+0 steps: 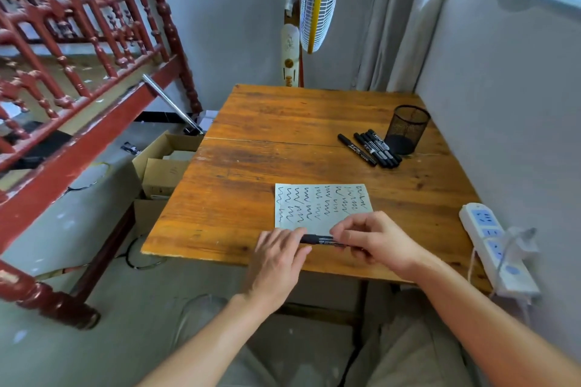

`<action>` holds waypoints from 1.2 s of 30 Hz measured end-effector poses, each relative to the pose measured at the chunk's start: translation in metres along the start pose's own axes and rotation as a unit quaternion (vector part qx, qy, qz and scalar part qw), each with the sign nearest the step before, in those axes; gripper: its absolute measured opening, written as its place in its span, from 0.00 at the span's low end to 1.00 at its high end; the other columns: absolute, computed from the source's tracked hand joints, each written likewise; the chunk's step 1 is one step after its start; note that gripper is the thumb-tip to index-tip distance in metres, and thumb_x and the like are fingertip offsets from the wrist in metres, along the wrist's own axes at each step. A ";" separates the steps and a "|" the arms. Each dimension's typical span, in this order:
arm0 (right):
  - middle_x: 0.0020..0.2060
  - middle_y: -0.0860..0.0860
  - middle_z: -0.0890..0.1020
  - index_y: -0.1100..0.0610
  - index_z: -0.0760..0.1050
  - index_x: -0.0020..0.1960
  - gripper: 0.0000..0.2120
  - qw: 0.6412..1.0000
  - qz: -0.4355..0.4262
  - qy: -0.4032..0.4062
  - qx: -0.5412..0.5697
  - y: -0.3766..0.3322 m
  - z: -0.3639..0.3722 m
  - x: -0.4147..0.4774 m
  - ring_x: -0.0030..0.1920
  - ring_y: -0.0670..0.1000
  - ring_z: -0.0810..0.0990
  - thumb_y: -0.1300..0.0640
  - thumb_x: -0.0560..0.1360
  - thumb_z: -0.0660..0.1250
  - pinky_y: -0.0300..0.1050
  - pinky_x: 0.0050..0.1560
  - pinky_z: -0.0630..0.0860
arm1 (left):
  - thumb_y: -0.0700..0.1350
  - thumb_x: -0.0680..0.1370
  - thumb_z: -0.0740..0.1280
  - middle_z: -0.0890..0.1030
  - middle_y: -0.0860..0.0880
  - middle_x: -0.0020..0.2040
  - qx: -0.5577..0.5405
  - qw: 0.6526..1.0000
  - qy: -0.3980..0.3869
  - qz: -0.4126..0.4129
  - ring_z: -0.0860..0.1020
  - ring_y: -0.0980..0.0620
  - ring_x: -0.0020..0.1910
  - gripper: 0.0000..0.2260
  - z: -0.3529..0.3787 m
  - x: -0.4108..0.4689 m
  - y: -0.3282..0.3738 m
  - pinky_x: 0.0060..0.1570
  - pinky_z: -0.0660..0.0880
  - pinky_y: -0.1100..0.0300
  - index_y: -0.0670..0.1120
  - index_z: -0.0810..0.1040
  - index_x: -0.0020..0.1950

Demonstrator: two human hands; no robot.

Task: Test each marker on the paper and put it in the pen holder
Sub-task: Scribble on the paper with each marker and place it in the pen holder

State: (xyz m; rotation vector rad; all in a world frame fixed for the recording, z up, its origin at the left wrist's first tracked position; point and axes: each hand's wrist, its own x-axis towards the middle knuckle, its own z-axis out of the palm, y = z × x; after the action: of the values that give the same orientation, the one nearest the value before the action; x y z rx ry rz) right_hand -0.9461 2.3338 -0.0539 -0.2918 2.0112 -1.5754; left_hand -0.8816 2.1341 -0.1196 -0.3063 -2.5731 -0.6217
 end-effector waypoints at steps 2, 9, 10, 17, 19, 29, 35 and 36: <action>0.38 0.59 0.84 0.61 0.81 0.49 0.04 0.996 0.011 0.001 0.092 0.000 -0.001 -0.004 0.26 0.47 0.70 0.61 0.76 0.69 0.37 0.22 0.63 | 0.52 0.80 0.55 0.81 0.47 0.49 -0.019 1.000 0.014 0.009 0.78 0.50 0.46 0.12 -0.005 0.002 0.006 0.42 0.73 0.57 0.46 0.69 0.55; 0.32 0.55 0.81 0.57 0.78 0.47 0.10 0.939 0.041 0.036 0.340 0.014 0.018 -0.006 0.24 0.46 0.66 0.51 0.71 0.69 0.36 0.22 0.58 | 0.55 0.80 0.51 0.80 0.45 0.49 -0.038 0.999 -0.010 0.035 0.77 0.49 0.41 0.12 -0.023 0.010 0.011 0.32 0.75 0.58 0.47 0.64 0.50; 0.30 0.52 0.79 0.56 0.78 0.47 0.09 0.925 0.042 0.041 0.376 0.015 0.022 -0.005 0.23 0.45 0.65 0.52 0.71 0.69 0.35 0.21 0.58 | 0.56 0.80 0.49 0.80 0.46 0.49 -0.040 0.999 -0.017 0.033 0.77 0.49 0.39 0.14 -0.022 0.009 0.010 0.30 0.75 0.56 0.47 0.64 0.49; 0.20 0.45 0.71 0.58 0.71 0.50 0.02 0.954 0.023 0.135 0.268 0.010 0.052 0.002 0.20 0.43 0.62 0.60 0.78 0.61 0.35 0.21 0.55 | 0.58 0.80 0.47 0.71 0.52 0.32 -0.100 0.994 -0.050 0.006 0.68 0.50 0.28 0.16 -0.011 0.003 0.016 0.25 0.66 0.53 0.49 0.62 0.41; 0.20 0.46 0.70 0.59 0.68 0.47 0.01 0.951 0.018 0.133 0.279 0.010 0.052 0.004 0.20 0.44 0.62 0.62 0.78 0.59 0.35 0.21 0.55 | 0.58 0.80 0.48 0.70 0.52 0.30 -0.162 0.985 -0.059 -0.019 0.68 0.50 0.28 0.15 -0.011 0.000 0.017 0.26 0.65 0.51 0.51 0.61 0.39; 0.22 0.49 0.66 0.56 0.68 0.39 0.07 0.933 0.028 0.233 0.274 0.017 -0.006 0.007 0.21 0.45 0.61 0.61 0.76 0.60 0.41 0.24 0.55 | 0.59 0.79 0.53 0.70 0.57 0.28 -0.284 0.941 -0.066 -0.169 0.67 0.56 0.29 0.17 -0.039 -0.014 -0.014 0.31 0.66 0.56 0.50 0.67 0.37; 0.27 0.51 0.76 0.58 0.74 0.43 0.06 0.941 0.001 0.257 0.222 0.013 0.015 0.015 0.24 0.46 0.70 0.59 0.78 0.64 0.36 0.23 0.65 | 0.46 0.76 0.66 0.75 0.52 0.43 -0.042 0.994 -0.009 -0.102 0.72 0.52 0.43 0.06 -0.021 0.002 -0.052 0.40 0.69 0.59 0.43 0.76 0.46; 0.27 0.52 0.78 0.59 0.75 0.43 0.06 0.942 -0.014 0.257 0.216 0.011 0.024 0.018 0.24 0.46 0.72 0.59 0.78 0.65 0.35 0.23 0.66 | 0.44 0.75 0.68 0.75 0.51 0.44 -0.024 0.994 -0.005 -0.106 0.72 0.51 0.45 0.05 -0.016 0.004 -0.057 0.42 0.70 0.57 0.43 0.77 0.46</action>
State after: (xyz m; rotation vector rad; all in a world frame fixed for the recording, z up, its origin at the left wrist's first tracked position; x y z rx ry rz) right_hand -0.9462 2.3086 -0.0735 0.2950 1.9392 -2.2262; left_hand -0.8973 2.0767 -0.1261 -0.0519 -2.6227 -0.7599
